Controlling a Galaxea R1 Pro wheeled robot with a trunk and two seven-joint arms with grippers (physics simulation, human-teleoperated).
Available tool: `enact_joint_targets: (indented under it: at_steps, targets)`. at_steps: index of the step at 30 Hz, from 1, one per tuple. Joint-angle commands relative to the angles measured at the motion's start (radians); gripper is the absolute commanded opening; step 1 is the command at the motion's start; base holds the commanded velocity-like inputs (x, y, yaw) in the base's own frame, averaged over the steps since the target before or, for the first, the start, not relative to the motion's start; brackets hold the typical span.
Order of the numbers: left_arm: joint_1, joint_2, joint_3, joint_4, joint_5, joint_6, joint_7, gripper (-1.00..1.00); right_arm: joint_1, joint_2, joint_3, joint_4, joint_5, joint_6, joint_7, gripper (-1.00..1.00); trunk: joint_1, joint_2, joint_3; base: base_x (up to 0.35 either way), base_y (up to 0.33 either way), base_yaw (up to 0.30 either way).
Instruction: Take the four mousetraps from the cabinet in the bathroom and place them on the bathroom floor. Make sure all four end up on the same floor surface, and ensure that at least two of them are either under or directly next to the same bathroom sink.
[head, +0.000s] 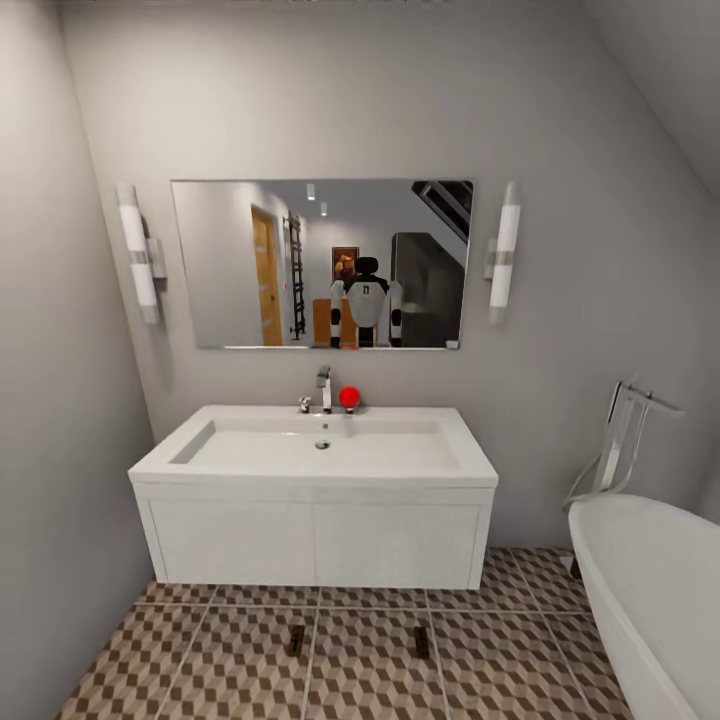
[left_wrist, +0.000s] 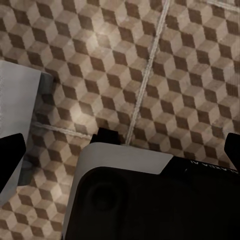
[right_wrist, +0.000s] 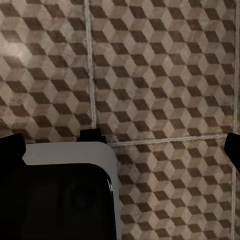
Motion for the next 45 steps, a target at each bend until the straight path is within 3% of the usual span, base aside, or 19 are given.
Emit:
enact_joint_targets:
  at_steps: [1, 32, 45]
  targets:
    - [-0.001, 0.0, 0.005, 0.001, 0.002, -0.003, 0.001, 1.0, -0.001, 0.0, -0.004, 0.002, 0.002, -0.004, -0.002, 1.0, -0.004, 0.006, 0.002, 0.0, 0.0, 0.0]
    - [-0.001, 0.001, 0.005, 0.001, 0.001, -0.005, 0.001, 1.0, -0.001, 0.011, -0.006, 0.001, -0.003, -0.005, 0.005, 1.0, -0.123, 0.223, 0.099, 0.0, 0.0, 0.0]
    - [-0.001, 0.0, 0.004, 0.0, -0.001, -0.009, 0.001, 1.0, -0.001, 0.015, -0.004, 0.001, -0.002, -0.004, 0.007, 1.0, -0.123, 0.223, 0.099, 0.0, 0.0, 0.0]
